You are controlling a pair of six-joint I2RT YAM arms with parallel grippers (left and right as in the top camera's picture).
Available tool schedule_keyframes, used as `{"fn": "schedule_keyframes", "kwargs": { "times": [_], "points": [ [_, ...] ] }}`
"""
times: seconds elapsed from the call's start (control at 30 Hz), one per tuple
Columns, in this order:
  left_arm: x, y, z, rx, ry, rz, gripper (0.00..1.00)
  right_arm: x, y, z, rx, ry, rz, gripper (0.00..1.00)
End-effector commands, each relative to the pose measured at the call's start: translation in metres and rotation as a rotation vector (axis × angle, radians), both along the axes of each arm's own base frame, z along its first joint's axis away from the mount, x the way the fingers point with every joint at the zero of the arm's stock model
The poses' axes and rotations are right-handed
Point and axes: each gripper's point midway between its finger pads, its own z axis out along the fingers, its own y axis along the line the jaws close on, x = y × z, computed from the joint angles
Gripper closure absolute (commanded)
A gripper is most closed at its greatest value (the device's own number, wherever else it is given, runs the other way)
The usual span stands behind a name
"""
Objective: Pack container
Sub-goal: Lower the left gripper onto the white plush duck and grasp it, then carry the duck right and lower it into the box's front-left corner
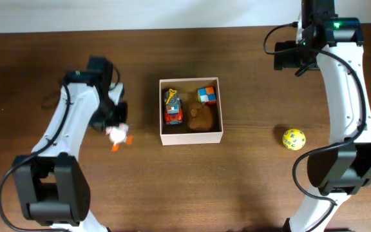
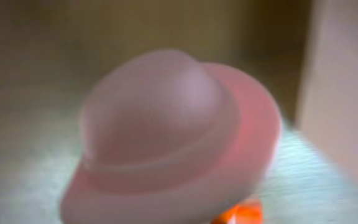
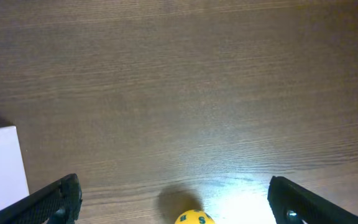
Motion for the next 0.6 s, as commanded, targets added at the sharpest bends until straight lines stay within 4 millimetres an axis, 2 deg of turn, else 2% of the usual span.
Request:
{"fn": "schedule_keyframes", "kwargs": {
  "times": [0.0, 0.1, 0.17, 0.4, 0.57],
  "points": [
    [0.016, -0.030, 0.053, -0.062, -0.138, -0.054, 0.93, 0.002, -0.003, 0.008, -0.009, -0.024, -0.014, 0.01],
    [0.021, -0.056, 0.081, -0.076, -0.223, -0.125, 0.93, 0.002, -0.003, 0.008, -0.009, -0.024, -0.014, 0.01],
    [0.024, -0.075, 0.091, -0.084, -0.270, -0.193, 0.93, 0.002, -0.003, 0.008, -0.009, -0.024, -0.014, 0.01],
    [0.023, -0.136, 0.098, -0.091, -0.363, -0.455, 0.97, 0.002, -0.003, 0.008, -0.009, -0.024, -0.014, 0.01],
    [0.018, -0.164, 0.098, -0.070, -0.404, -0.660, 0.98, 0.002, -0.003, 0.008, -0.009, -0.024, -0.014, 0.01]
  ]
}}
